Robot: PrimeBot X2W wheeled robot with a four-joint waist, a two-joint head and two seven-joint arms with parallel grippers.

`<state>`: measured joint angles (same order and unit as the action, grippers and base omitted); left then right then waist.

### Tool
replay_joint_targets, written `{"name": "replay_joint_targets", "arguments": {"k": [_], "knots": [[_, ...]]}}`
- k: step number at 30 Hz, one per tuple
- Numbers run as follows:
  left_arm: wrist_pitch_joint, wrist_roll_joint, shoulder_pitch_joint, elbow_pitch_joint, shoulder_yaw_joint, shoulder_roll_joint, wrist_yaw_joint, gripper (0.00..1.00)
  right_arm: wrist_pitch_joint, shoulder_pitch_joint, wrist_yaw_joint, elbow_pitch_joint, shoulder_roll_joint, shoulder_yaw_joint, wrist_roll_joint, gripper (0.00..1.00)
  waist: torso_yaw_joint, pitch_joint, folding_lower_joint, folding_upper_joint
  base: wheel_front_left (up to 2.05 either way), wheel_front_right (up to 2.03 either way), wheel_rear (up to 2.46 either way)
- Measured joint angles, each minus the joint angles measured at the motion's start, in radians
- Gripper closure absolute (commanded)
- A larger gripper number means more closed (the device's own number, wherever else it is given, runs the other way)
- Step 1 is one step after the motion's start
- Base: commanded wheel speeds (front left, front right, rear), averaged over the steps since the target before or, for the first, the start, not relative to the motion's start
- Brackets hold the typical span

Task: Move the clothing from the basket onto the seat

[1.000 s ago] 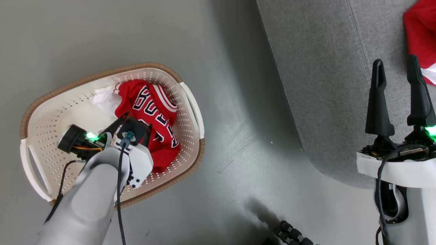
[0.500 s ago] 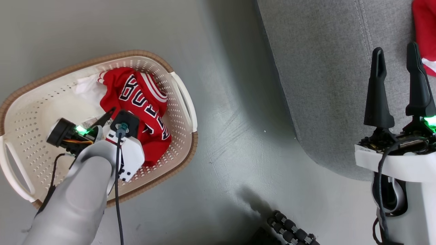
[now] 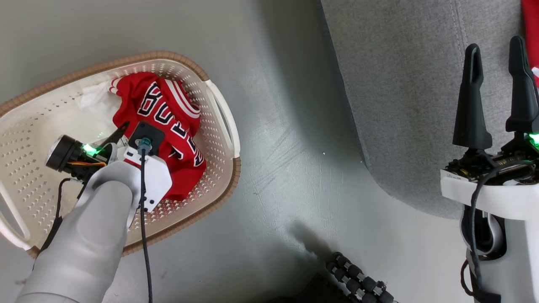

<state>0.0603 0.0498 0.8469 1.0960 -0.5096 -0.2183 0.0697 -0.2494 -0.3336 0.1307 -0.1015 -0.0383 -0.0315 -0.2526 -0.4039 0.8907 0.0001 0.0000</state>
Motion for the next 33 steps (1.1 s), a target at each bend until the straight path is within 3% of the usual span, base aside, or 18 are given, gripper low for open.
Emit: {"name": "replay_joint_targets", "arguments": {"k": [16, 17, 18, 19, 22, 24, 25, 33], "knots": [[-0.034, 0.034, 0.062, 0.052, -0.032, 0.041, 0.009, 0.00, 0.000, 0.000, 0.000, -0.022, 0.000, -0.009, 0.006, 0.00, 0.012, 0.026, 0.0000, 0.0000, 0.00, 0.00, 0.00], [-0.033, 0.034, 0.064, 0.054, -0.032, 0.043, 0.010, 0.04, 0.000, 0.000, 0.000, -0.022, 0.000, -0.009, 0.006, 0.00, 0.013, 0.026, 0.0000, 0.0000, 0.00, 0.00, 0.00], [-0.033, 0.034, 0.064, 0.058, -0.032, 0.045, 0.010, 0.18, 0.000, 0.000, 0.000, -0.022, 0.000, -0.009, 0.006, 0.00, 0.014, 0.026, 0.0000, 0.0000, 0.00, 0.00, 0.00], [-0.033, 0.034, 0.064, 0.062, -0.032, 0.047, 0.013, 0.47, 0.000, 0.000, 0.000, -0.023, 0.000, -0.009, 0.007, 0.00, 0.015, 0.026, 0.0000, 0.0000, 0.00, 0.00, 0.00], [-0.031, 0.033, 0.064, 0.072, -0.032, 0.052, 0.018, 0.66, 0.000, 0.000, 0.000, -0.026, 0.000, -0.010, 0.014, 0.00, 0.017, 0.025, 0.0000, 0.0000, 0.00, 0.00, 0.00], [-0.028, 0.032, 0.064, 0.078, -0.031, 0.055, 0.018, 0.85, 0.000, 0.000, 0.000, -0.028, 0.000, -0.014, 0.015, 0.00, 0.019, 0.025, 0.0000, -0.0001, 0.00, 0.00, 0.00], [-0.022, 0.032, 0.064, 0.079, -0.031, 0.058, 0.019, 1.00, 0.000, 0.000, 0.000, -0.029, 0.000, -0.018, 0.016, 0.00, 0.020, 0.025, 0.0000, 0.0000, 0.00, 0.00, 0.00], [0.029, 0.012, 0.074, 0.078, -0.010, 0.066, 0.036, 1.00, 0.000, 0.000, 0.000, -0.031, 0.000, -0.020, 0.018, 0.00, 0.032, 0.023, 0.0000, 0.0000, 0.00, 0.00, 0.00]]}}
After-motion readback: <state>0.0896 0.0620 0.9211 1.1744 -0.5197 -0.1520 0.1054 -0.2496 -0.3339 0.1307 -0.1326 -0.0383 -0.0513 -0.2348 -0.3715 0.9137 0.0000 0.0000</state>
